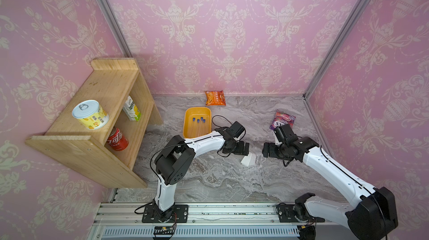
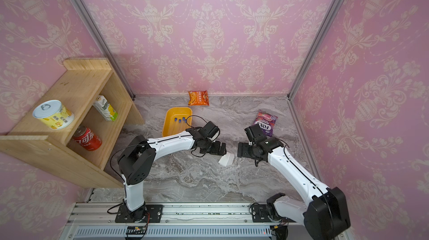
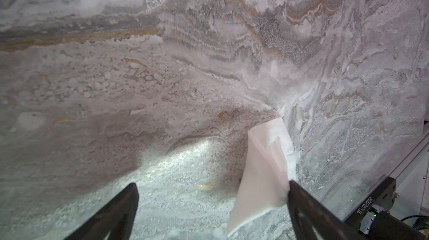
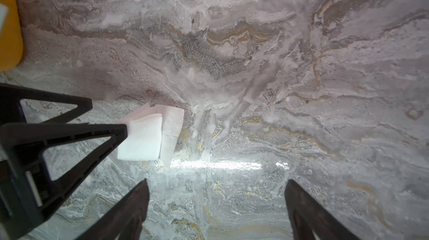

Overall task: Wipe the exteriors of test tubes
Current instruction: Place the cleaning item at the center of the board.

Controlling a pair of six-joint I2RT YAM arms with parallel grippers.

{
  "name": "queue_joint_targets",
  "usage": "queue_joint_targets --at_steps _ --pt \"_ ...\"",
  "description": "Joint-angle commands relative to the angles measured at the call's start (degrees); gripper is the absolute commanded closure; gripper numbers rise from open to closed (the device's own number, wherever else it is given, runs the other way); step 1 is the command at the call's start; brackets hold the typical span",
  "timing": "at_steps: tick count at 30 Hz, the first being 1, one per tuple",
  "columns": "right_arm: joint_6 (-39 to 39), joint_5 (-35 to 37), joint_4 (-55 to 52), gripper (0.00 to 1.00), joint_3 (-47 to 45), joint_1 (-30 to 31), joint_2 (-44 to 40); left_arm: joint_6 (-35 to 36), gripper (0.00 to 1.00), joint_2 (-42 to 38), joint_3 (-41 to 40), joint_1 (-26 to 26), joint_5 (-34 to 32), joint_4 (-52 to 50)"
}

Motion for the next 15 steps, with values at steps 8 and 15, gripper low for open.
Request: queue_joint_targets --at_steps 8,15 --pt "4.27 -0.03 9.78 0.98 0.08 9.52 13.26 -0.01 0.01 -0.31 -3.38 1.8 -1.38 0.91" --pt "8.18 -3.37 14.25 1.0 -0.16 10.14 16.41 0.62 0.01 1.11 -3.49 2.18 -1.94 0.93"
